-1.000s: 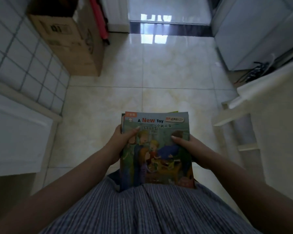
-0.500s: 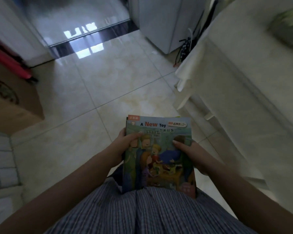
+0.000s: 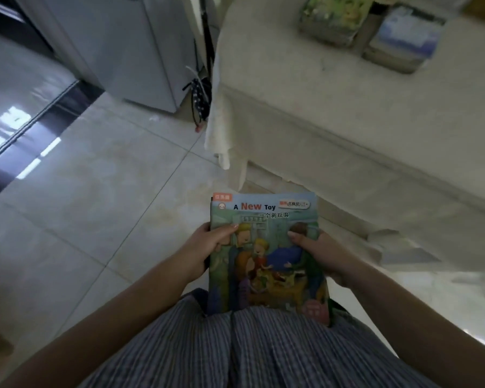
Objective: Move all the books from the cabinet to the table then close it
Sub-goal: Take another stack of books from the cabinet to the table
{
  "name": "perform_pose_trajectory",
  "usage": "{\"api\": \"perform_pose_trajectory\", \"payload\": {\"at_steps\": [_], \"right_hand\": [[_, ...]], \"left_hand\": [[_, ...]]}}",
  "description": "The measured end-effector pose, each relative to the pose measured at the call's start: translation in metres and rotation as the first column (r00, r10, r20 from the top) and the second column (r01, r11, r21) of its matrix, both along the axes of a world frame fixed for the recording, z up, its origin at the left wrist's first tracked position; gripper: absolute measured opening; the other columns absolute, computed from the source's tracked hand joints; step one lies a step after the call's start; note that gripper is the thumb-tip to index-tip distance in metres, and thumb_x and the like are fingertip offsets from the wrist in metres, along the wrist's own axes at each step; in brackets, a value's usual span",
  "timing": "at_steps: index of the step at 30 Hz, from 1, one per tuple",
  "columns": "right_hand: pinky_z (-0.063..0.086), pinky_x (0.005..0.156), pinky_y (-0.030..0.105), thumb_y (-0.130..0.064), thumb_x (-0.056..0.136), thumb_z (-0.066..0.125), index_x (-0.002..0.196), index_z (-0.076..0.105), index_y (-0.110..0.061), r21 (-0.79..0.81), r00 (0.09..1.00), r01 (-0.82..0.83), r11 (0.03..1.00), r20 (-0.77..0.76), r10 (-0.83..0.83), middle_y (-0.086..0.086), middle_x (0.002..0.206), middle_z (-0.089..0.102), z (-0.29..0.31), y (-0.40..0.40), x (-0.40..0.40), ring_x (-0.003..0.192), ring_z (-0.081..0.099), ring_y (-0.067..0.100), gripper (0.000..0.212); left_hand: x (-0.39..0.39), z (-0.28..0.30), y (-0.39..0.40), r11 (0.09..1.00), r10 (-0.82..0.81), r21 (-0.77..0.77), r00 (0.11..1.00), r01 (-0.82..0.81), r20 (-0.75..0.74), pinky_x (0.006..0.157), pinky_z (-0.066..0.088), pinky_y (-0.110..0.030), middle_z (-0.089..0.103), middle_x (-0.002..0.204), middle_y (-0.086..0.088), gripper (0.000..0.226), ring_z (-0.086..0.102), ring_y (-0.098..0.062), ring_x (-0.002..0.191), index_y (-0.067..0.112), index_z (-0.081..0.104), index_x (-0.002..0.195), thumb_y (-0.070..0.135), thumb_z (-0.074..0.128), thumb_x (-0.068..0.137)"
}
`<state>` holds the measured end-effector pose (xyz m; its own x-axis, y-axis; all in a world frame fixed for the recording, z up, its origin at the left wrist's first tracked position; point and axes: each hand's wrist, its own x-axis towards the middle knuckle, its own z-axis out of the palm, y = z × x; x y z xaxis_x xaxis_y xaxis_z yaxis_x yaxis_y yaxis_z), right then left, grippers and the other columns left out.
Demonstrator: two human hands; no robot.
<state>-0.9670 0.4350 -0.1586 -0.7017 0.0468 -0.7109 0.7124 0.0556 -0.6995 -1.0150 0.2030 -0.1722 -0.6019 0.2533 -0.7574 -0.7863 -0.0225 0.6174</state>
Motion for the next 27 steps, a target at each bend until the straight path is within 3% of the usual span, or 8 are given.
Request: {"api": "perform_pose_trajectory", "payload": {"at_steps": [7, 9, 14, 19, 24, 27], "right_hand": [[0.053, 0.091, 0.049, -0.039, 0.082, 0.068, 0.099, 0.068, -0.023, 0.052, 0.983, 0.184, 0.982, -0.007, -0.184, 0.005, 0.101, 0.074, -0.005, 0.044, -0.005, 0.094, 0.069, 0.026, 0.024], [0.052, 0.092, 0.050, -0.043, 0.080, 0.068, 0.103, 0.066, -0.023, 0.059, 0.975, 0.222, 0.973, 0.006, -0.223, 0.005, 0.103, 0.073, -0.007, 0.058, -0.007, 0.095, 0.069, 0.027, 0.031], [0.054, 0.090, 0.046, -0.034, 0.087, 0.063, 0.098, 0.066, -0.024, -0.009, 0.949, 0.316, 0.949, 0.014, -0.316, 0.006, 0.102, 0.073, -0.004, 0.121, -0.016, 0.094, 0.068, 0.026, 0.016], [0.054, 0.089, 0.044, -0.034, 0.086, 0.063, 0.093, 0.064, -0.026, 0.001, 0.929, 0.370, 0.929, -0.011, -0.370, 0.004, 0.099, 0.071, -0.002, 0.206, -0.033, 0.094, 0.067, 0.025, 0.011], [0.056, 0.084, 0.041, -0.038, 0.086, 0.062, 0.106, 0.062, -0.026, -0.029, 0.923, 0.383, 0.923, -0.039, -0.384, 0.003, 0.106, 0.071, 0.007, 0.284, -0.040, 0.096, 0.068, 0.022, 0.023], [0.057, 0.083, 0.043, -0.044, 0.080, 0.068, 0.113, 0.059, -0.022, -0.024, 0.901, 0.430, 0.902, -0.044, -0.431, 0.005, 0.109, 0.070, 0.010, 0.322, -0.046, 0.096, 0.069, 0.023, 0.041]], "left_hand": [[-0.048, 0.002, 0.055, 0.968, -0.241, 0.065, 0.970, 0.243, -0.035, 0.086, 0.055, -0.041, 0.072, 0.110, -0.010, 0.026, 0.069, -0.028, 0.100, 0.017, 0.063, 0.116, 0.019, 0.061, 0.089], [-0.057, -0.001, 0.072, 0.965, -0.259, 0.040, 0.965, 0.260, -0.043, 0.081, 0.056, -0.038, 0.072, 0.109, -0.011, 0.027, 0.069, -0.028, 0.098, 0.015, 0.062, 0.115, 0.017, 0.062, 0.089], [-0.081, -0.004, 0.147, 0.949, -0.314, -0.011, 0.947, 0.314, -0.064, 0.065, 0.058, -0.028, 0.075, 0.093, -0.002, 0.017, 0.071, -0.019, 0.084, 0.017, 0.065, 0.106, 0.018, 0.063, 0.089], [-0.106, -0.002, 0.236, 0.930, -0.366, -0.065, 0.927, 0.361, -0.086, 0.093, 0.053, -0.043, 0.067, 0.117, -0.010, 0.044, 0.065, -0.027, 0.105, 0.014, 0.057, 0.125, 0.026, 0.069, 0.085], [-0.125, 0.008, 0.320, 0.913, -0.405, -0.113, 0.903, 0.392, -0.143, 0.097, 0.050, -0.048, 0.064, 0.122, -0.007, 0.062, 0.063, -0.026, 0.109, 0.019, 0.053, 0.129, 0.038, 0.076, 0.075], [-0.134, 0.013, 0.361, 0.907, -0.420, -0.124, 0.890, 0.403, -0.179, 0.092, 0.052, -0.040, 0.064, 0.116, -0.001, 0.051, 0.061, -0.020, 0.105, 0.019, 0.052, 0.127, 0.034, 0.071, 0.082]]}}
